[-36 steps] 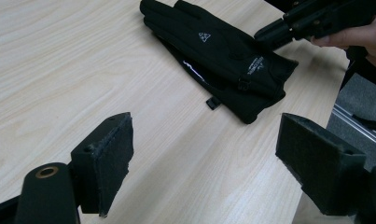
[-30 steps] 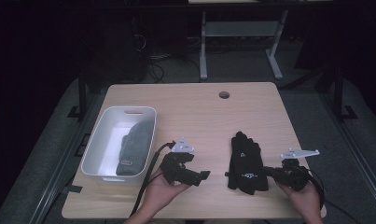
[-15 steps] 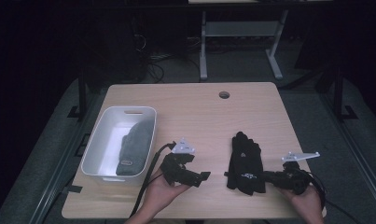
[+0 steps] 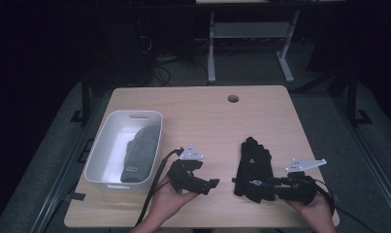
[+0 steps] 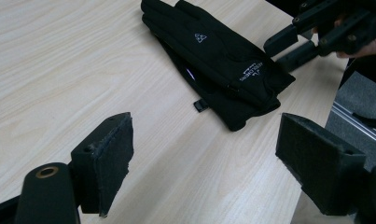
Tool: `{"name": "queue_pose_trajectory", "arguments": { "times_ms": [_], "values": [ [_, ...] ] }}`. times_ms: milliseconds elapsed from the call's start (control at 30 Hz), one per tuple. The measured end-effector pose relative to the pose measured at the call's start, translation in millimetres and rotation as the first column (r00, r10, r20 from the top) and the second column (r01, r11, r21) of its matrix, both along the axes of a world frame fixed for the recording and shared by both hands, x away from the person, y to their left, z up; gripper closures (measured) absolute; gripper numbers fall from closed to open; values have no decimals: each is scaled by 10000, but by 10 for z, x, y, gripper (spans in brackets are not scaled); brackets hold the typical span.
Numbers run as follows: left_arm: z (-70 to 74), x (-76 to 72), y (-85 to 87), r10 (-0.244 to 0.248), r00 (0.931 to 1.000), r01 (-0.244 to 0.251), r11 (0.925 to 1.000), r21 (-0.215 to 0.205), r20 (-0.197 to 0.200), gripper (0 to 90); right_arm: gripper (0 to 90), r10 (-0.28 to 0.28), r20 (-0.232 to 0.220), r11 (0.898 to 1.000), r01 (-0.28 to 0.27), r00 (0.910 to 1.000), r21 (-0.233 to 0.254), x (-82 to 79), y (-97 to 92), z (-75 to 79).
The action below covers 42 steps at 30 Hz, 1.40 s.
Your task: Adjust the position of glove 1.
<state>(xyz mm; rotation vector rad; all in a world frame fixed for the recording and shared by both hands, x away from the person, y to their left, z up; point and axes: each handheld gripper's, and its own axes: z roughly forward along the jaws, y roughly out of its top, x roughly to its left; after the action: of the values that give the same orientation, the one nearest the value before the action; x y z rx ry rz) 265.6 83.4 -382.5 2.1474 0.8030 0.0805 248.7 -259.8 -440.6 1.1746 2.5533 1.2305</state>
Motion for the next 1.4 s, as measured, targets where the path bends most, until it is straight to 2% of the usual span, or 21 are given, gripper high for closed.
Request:
{"name": "queue_pose_trajectory", "arguments": {
  "times_ms": [67, 167, 300, 367, 400, 533, 733, 900, 1033, 1233, 1333, 1400],
  "values": [
    [1, 3, 6, -11, 10000, 11, 10000, 37, 0, 187, 574, 321, -77, 9994, -322, 9995, -95, -8, 102, 23],
    [1, 5, 13, -12, 10000, 12, 10000, 38, 5, 187, 530, 1192, 86, 9925, -1189, 9928, -289, 0, 258, 31],
    [1, -2, 21, 47, 10000, -47, 10000, -29, 7, 187, 540, 1523, 40, 9846, -1514, 9883, -874, 13, 398, -2],
    [2, 0, 35, 92, 10000, -92, 9999, -60, 8, 187, 617, 1639, 43, 9785, -1620, 9865, -1278, 27, 445, -40],
    [-1, -1, 41, 136, 9999, -136, 9999, -103, -8, 187, 654, 1589, -41, 9786, -1580, 9873, -1319, 25, 460, -47],
    [-9, 3, 60, 61, 10000, -61, 10000, 14, -34, 187, 842, 1822, 90, 9687, -1779, 9832, -1731, 4, 524, -93],
    [-16, -1, 57, 148, 9999, -149, 9998, -108, -55, 187, 886, 1528, 79, 9761, -1496, 9882, -1577, -12, 520, -41],
    [-11, 2, 51, 98, 9999, -99, 9999, -62, -50, 187, 885, 1371, 633, 9847, -1290, 9885, -1175, -12, 504, 154],
    [-14, -5, 39, 31, 10000, -31, 10000, -15, -32, 187, 880, 1317, 765, 9874, -1239, 9883, -984, 24, 567, 254],
    [-26, -6, 45, 44, 10000, -44, 10000, -27, -68, 188, 883, 1270, 862, 9886, -1190, 9881, -927, 98, 695, 291],
    [-26, -4, 55, 71, 10000, -71, 10000, -46, -67, 188, 886, 1011, 1025, 9921, -926, 9896, -842, 124, 710, 364],
    [-26, -2, 58, 34, 10000, -34, 10000, -27, -57, 188, 885, 767, 1044, 9958, -709, 9916, -576, 156, 722, 407]
  ]
}}
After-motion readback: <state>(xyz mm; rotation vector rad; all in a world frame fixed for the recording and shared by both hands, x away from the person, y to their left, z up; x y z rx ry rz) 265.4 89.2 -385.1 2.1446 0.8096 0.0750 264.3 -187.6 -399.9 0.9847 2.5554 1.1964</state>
